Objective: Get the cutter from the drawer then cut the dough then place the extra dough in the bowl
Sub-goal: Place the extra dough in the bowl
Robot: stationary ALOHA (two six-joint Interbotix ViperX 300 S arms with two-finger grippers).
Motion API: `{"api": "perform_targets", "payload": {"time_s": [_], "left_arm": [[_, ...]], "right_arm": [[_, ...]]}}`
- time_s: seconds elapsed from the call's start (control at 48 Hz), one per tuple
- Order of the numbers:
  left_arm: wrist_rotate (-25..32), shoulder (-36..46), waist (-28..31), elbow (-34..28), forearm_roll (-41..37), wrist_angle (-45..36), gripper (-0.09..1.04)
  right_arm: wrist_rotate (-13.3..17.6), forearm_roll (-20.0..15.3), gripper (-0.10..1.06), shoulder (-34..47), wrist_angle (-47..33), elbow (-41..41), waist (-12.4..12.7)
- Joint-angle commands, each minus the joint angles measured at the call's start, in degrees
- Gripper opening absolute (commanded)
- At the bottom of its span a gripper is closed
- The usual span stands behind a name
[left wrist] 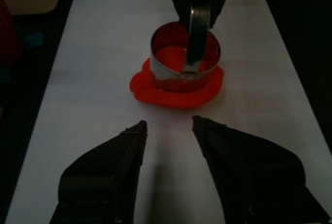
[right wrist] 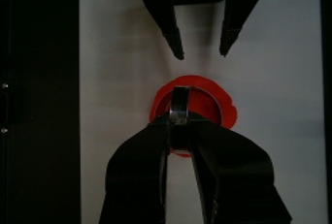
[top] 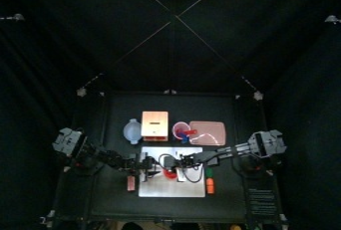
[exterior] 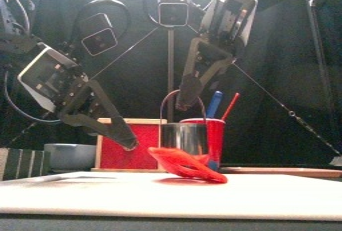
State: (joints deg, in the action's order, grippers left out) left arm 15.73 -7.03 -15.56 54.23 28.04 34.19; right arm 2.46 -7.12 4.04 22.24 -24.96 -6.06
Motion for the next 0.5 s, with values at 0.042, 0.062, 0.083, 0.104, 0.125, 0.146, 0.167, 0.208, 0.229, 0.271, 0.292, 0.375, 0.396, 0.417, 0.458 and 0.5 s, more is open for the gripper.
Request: {"api": "perform_targets", "payload": {"time_s": [0.042, 0.062, 0.083, 0.104, 0.125, 0.146, 0.167, 0.208, 0.229, 0.271, 0.292, 0.375, 0.396, 0.417, 0.458, 0.5], "left_arm": [[-0.09, 0.44, -0.18, -0.53, 0.44, 0.44, 0.82], [-0.09, 0.44, -0.26, -0.53, 0.44, 0.44, 0.82], [-0.09, 0.44, -0.26, -0.53, 0.53, 0.35, 0.82], [-0.09, 0.44, -0.26, -0.53, 0.53, 0.35, 0.82], [-0.09, 0.35, -0.26, -0.53, 0.53, 0.35, 0.82], [-0.09, 0.44, -0.26, -0.53, 0.53, 0.35, 0.82], [-0.09, 0.35, -0.26, -0.53, 0.62, 0.35, 0.82], [-0.09, 0.35, -0.26, -0.53, 0.53, 0.35, 0.82], [-0.09, 0.44, -0.18, -0.44, 0.62, 0.35, 0.82], [-0.09, 0.35, -0.26, -0.44, 0.53, 0.35, 0.82], [-0.09, 0.35, -0.26, -0.44, 0.62, 0.26, 0.82], [-0.09, 0.35, -0.26, -0.44, 0.62, 0.18, 0.82], [-0.09, 0.35, -0.26, -0.44, 0.62, 0.18, 0.82], [-0.09, 0.35, -0.26, -0.44, 0.53, 0.09, 0.82], [-0.09, 0.35, -0.26, -0.35, 0.62, 0.09, 0.82], [-0.09, 0.35, -0.26, -0.35, 0.62, 0.09, 0.82]], "right_arm": [[-0.09, 0.09, 0.54, -4.04, 1.14, 0.79, 0.97], [-0.09, 0.09, 0.54, -4.22, 1.41, 0.7, 1.05], [-0.09, 0.09, 0.54, -4.39, 1.58, 0.7, 1.14], [-0.09, 0.09, 0.54, -4.48, 1.67, 0.7, 1.14], [-0.09, 0.18, 0.54, -4.66, 1.67, 0.7, 1.23], [-0.09, 0.09, 0.54, -4.75, 1.85, 0.7, 1.23], [-0.09, 0.18, 0.54, -4.75, 2.02, 0.79, 1.32], [-0.09, 0.18, 0.54, -5.1, 2.11, 0.79, 1.41], [-0.09, 0.09, 0.54, -5.19, 2.11, 0.79, 1.49], [-0.09, 0.26, 0.54, -5.54, 2.46, 0.7, 1.67], [-0.09, 0.26, 0.54, -5.8, 2.72, 0.79, 1.67], [-0.09, 0.62, 0.54, -6.42, 3.78, 0.88, 2.11], [-0.09, 0.7, 0.54, -6.59, 3.96, 0.88, 2.2], [-0.09, 0.79, 0.54, -6.77, 4.31, 0.97, 2.29], [-0.09, 0.79, 0.54, -7.12, 4.66, 0.97, 2.37], [-0.09, 0.79, 0.54, -7.38, 5.01, 1.05, 2.46]]}}
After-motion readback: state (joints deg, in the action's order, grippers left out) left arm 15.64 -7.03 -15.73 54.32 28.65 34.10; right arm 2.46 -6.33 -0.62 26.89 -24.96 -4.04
